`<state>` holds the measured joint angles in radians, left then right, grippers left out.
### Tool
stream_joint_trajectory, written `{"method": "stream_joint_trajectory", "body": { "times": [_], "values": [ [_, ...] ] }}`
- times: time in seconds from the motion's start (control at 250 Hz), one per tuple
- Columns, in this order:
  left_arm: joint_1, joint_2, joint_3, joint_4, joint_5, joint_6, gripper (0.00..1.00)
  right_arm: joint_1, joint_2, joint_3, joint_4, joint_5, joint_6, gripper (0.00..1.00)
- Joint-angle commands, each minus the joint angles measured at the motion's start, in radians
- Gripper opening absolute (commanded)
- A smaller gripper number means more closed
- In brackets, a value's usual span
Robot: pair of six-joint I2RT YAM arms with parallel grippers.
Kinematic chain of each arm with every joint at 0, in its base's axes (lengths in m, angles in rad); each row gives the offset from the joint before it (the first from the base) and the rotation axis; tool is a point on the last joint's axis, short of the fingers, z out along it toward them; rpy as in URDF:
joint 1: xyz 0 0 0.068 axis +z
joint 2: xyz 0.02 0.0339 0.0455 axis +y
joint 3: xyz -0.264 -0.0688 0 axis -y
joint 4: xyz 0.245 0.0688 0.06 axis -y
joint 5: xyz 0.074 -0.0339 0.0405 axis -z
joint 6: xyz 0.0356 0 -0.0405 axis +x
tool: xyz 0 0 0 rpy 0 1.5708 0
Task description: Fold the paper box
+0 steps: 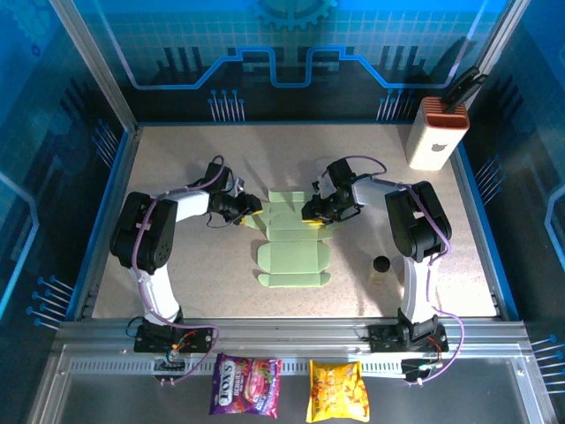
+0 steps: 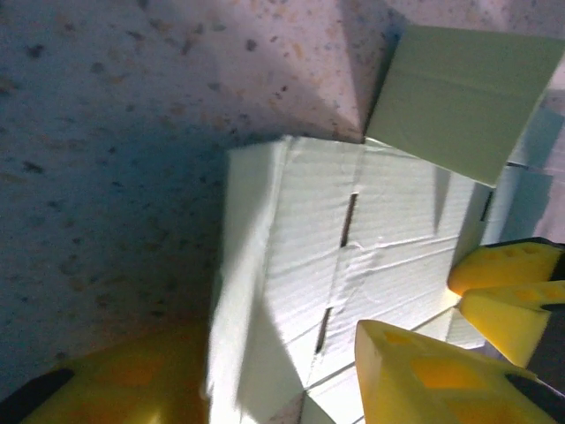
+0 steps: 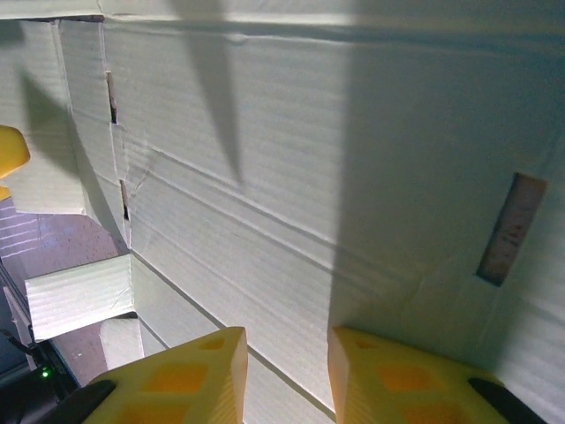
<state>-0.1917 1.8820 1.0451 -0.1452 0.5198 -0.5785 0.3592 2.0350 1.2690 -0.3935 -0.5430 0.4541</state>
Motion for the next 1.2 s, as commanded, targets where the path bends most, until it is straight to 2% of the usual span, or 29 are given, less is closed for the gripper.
{"method": "stream_joint_trajectory", "body": {
  "times": [0.0,0.384,0.783,1.079,1.195],
  "values": [
    [0.002,0.015,-0.008,0.049,0.062,-0.025,0.45,0.006,0.001,-0.025,-0.021,0.011,-0.005,0.32],
    [0.001,0.028,0.001,0.042,0.066,-0.014,0.43,0.009,0.009,-0.018,-0.017,0.010,0.000,0.32],
    [-0.006,0.040,0.004,0.054,0.077,-0.016,0.36,0.014,0.019,-0.011,-0.018,0.011,0.003,0.32],
    [-0.011,0.020,0.001,0.047,0.060,-0.001,0.24,0.015,0.018,-0.010,-0.017,0.011,0.001,0.32],
    [-0.011,0.012,0.003,0.046,0.065,0.008,0.15,0.015,0.012,-0.013,-0.017,0.012,0.002,0.32]
  ]
}}
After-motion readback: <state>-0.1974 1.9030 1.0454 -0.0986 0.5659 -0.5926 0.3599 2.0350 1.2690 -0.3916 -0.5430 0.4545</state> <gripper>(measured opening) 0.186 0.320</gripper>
